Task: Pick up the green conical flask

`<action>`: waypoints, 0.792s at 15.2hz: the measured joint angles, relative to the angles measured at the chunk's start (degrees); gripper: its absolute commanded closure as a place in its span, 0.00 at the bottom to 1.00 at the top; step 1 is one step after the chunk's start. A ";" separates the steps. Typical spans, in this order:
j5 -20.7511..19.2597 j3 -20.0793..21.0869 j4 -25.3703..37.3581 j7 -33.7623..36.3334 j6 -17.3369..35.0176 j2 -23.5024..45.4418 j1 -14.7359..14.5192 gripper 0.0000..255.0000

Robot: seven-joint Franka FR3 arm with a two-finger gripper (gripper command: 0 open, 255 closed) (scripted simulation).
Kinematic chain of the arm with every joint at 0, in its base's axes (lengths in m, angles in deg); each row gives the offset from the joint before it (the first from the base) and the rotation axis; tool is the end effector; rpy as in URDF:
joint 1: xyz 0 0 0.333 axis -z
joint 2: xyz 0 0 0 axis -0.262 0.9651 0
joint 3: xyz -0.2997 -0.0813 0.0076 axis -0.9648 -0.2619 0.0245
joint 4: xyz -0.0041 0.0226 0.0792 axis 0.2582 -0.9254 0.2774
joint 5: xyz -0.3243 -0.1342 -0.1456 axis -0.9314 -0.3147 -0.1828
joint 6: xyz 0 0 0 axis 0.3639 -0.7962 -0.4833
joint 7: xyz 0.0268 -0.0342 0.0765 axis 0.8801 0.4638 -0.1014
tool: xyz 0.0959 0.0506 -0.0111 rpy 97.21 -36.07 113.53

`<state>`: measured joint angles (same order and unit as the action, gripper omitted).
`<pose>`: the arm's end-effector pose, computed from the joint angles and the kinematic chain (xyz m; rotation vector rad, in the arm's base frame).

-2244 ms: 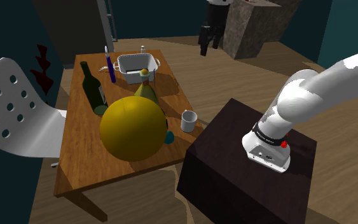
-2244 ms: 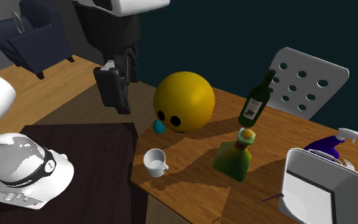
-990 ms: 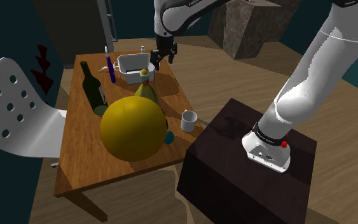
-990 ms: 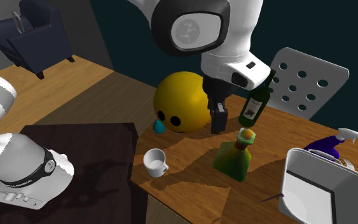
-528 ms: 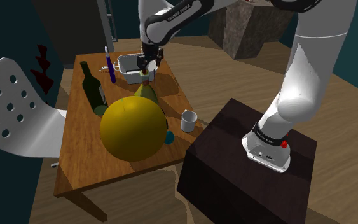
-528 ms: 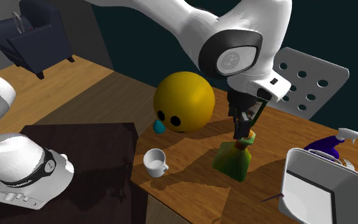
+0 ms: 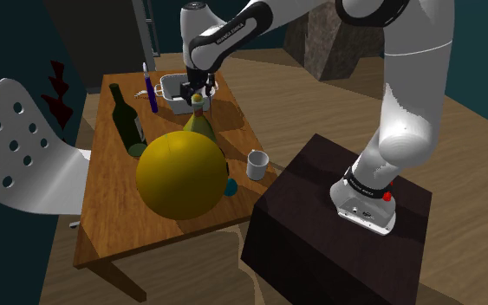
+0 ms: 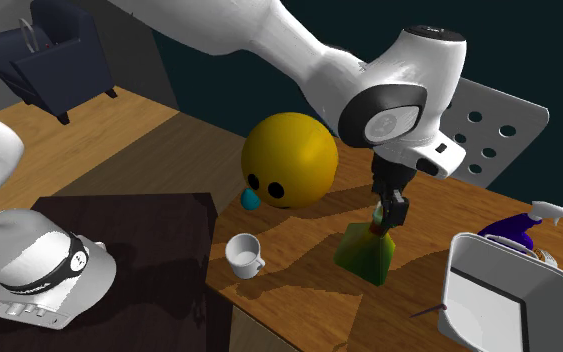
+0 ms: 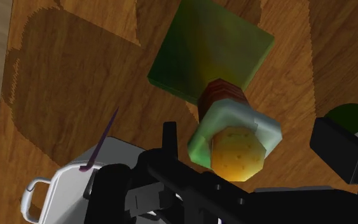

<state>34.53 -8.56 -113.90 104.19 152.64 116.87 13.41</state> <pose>0.6469 0.0950 0.2940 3.0726 -0.1498 0.1535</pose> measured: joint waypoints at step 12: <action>-0.46 -0.28 0.00 0.40 1.84 1.71 -0.17 1.00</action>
<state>34.07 -8.83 -113.90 104.59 154.49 118.59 13.23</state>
